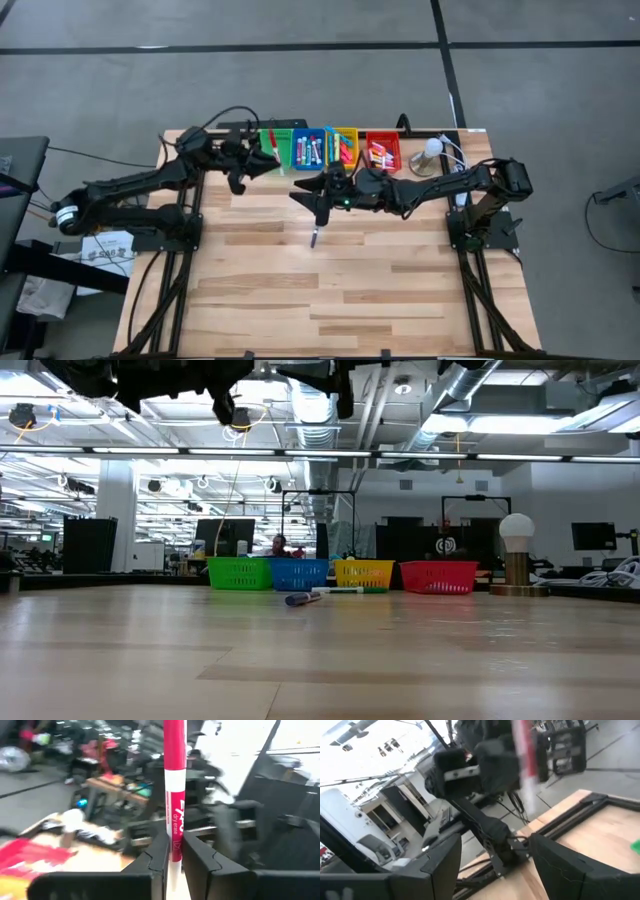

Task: Pick & Place Markers
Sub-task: Put the red dry erase marker into the green basket

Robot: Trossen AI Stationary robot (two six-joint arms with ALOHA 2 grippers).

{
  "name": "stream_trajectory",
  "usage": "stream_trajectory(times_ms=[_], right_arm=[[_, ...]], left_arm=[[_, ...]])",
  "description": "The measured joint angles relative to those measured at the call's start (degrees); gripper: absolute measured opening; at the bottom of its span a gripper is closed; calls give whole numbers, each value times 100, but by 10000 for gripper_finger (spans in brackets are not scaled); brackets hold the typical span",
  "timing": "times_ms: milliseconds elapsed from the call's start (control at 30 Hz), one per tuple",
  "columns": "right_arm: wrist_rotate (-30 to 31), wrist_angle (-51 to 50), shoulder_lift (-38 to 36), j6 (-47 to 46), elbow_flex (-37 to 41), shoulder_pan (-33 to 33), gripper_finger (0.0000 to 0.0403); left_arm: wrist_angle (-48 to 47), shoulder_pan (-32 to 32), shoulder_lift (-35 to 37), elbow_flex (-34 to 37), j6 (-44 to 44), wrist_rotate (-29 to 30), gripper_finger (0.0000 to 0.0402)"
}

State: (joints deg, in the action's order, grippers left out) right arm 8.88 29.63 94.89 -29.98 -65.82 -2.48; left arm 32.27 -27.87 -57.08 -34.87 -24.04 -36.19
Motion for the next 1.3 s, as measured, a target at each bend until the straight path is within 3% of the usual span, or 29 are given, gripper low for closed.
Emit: stream_trajectory(times_ms=[167, 300, 467, 833, 967, 1300], right_arm=[[2, -444, 0, -234, 0, -2, 226], [4, -986, 0, -609, -1, -4, 226], [9, -1678, 0, -930, -2, -13, 226], [330, -2410, 0, -1324, -1, -25, 226], [330, -2409, 0, -1322, -2, -44, 226], [330, -2409, 0, -1311, -2, -48, 226]], left_arm=[[-788, -563, 11, 2, 543, 367, 44], [-1540, -959, -9, 2, 1229, 1271, 43], [-1775, -1376, -274, 2, 1627, 2195, 47], [-1790, -1732, -1796, 2, 1273, 2300, 46], [-1774, -1730, -2256, 2, 1176, 2616, 55], [-1771, -1730, -2589, 2, 1079, 2761, 76]])
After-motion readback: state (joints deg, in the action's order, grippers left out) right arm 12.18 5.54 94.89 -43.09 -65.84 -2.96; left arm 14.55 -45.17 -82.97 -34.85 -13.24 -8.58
